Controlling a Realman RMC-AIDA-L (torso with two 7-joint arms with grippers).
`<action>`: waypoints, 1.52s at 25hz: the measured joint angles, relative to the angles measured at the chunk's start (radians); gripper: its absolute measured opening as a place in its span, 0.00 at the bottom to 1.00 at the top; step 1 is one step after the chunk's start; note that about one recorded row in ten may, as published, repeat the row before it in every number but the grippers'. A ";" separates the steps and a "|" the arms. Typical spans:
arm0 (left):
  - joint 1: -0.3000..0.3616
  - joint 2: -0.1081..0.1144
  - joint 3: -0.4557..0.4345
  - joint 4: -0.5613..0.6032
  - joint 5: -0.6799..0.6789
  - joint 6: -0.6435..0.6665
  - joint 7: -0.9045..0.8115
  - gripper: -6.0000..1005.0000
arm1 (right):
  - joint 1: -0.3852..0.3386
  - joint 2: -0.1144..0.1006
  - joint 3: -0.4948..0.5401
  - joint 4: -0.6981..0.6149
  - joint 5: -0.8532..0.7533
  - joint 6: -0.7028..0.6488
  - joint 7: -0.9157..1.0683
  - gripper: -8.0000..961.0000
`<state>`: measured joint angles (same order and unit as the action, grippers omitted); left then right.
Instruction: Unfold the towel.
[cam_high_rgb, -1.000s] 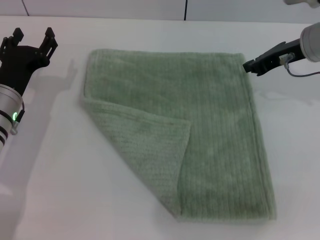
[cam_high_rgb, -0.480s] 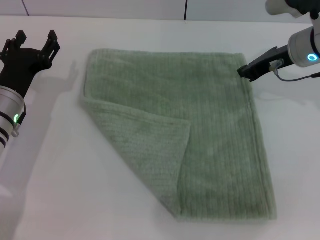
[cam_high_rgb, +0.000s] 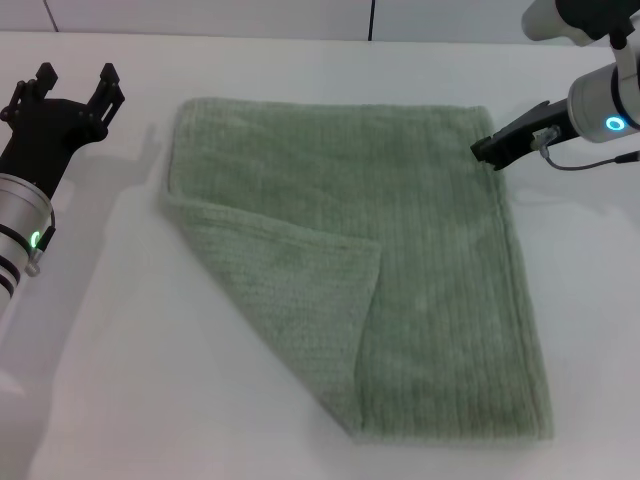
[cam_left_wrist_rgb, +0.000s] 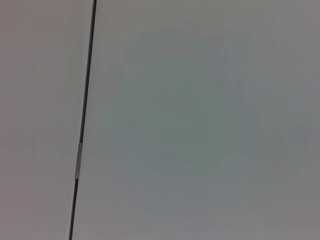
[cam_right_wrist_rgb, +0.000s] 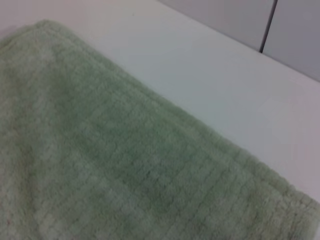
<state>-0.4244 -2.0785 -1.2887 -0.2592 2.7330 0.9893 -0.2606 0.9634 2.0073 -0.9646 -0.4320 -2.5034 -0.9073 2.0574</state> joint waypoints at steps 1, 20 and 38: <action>0.000 0.000 0.000 0.000 0.000 0.000 0.000 0.78 | 0.000 0.001 -0.003 0.003 0.000 0.005 0.000 0.01; -0.002 0.000 0.000 0.000 -0.001 0.000 0.000 0.78 | 0.003 0.005 -0.025 0.029 0.000 0.048 0.000 0.01; -0.005 0.000 0.000 0.000 0.001 -0.001 0.000 0.78 | 0.009 0.005 -0.026 0.050 0.000 0.059 -0.010 0.01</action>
<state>-0.4296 -2.0785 -1.2886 -0.2592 2.7336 0.9885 -0.2608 0.9724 2.0126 -0.9910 -0.3815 -2.5034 -0.8488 2.0478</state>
